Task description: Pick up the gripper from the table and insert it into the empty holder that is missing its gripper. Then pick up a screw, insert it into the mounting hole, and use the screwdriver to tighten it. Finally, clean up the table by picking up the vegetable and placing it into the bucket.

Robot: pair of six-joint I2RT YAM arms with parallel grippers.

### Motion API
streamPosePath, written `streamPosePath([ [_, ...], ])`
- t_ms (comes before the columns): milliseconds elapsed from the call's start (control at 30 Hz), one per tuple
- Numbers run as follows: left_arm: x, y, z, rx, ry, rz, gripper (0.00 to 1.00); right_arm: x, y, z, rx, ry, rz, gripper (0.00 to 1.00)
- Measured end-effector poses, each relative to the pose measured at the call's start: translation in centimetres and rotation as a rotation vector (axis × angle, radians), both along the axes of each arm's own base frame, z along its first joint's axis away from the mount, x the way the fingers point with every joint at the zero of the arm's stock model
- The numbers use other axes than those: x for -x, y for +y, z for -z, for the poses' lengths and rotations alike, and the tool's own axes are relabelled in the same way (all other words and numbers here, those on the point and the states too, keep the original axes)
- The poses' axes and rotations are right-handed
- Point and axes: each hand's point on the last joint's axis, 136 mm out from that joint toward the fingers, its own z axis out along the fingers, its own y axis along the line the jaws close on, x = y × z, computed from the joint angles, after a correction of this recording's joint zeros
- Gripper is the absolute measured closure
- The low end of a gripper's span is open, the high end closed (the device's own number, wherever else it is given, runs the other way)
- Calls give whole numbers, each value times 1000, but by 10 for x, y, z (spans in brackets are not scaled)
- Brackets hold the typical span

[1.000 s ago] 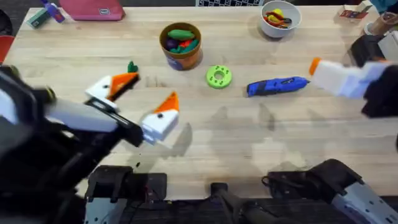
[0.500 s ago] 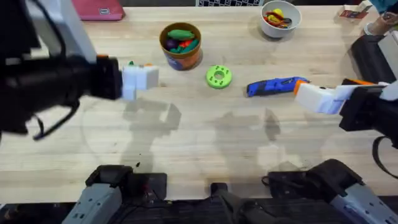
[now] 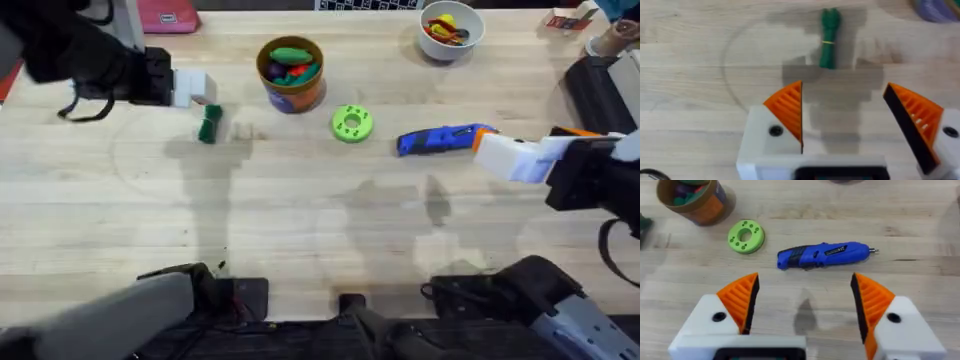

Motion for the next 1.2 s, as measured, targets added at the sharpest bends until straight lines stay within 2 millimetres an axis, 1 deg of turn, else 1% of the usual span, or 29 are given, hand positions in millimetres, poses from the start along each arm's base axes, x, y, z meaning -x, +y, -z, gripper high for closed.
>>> streamPosePath([
  [33, -8, 7, 9, -2, 15, -6, 15, 0, 0, 0, 0, 0, 0, 7],
  [133, -16, 16, 34, -5, 77, 7, 15, 0, 0, 0, 0, 0, 0, 8],
  [300, -25, 11, 77, 43, 186, 70, 16, 0, 0, 0, 0, 0, 0, 7],
  [433, -29, 11, 110, 65, 260, 88, 9, 0, 0, 0, 0, 1, 0, 8],
  [533, -34, 12, 128, 69, 288, 93, 62, 0, 0, 0, 0, 0, 0, 7],
  [633, -40, 13, 140, 68, 289, 96, 110, 0, 0, 0, 0, 1, 0, 8],
  [700, -44, 14, 145, 69, 284, 96, 187, 0, 0, 0, 0, 1, 0, 8],
  [733, -45, 14, 145, 67, 280, 97, 259, 0, 0, 0, 1, 1, 0, 8],
  [767, -48, 15, 144, 63, 268, 100, 388, 0, 0, 0, 0, 1, 0, 8],
  [800, -50, 15, 144, 62, 263, 101, 496, 0, 0, 0, 0, 1, 0, 8],
  [867, -51, 14, 144, 69, 261, 104, 765, 0, 0, 0, 0, 1, 0, 8],
  [900, -52, 14, 144, 69, 259, 106, 921, 0, 0, 0, 0, 0, 0, 8],
  [933, -53, 14, 143, 68, 256, 108, 975, 0, 0, 0, 0, 0, 0, 8],
  [1000, -53, 14, 143, 70, 258, 105, 988, 0, 0, 0, 0, 1, 0, 7],
  [1200, -52, 12, 142, 84, 262, 90, 985, 0, 0, 0, 0, 1, 0, 8],
])
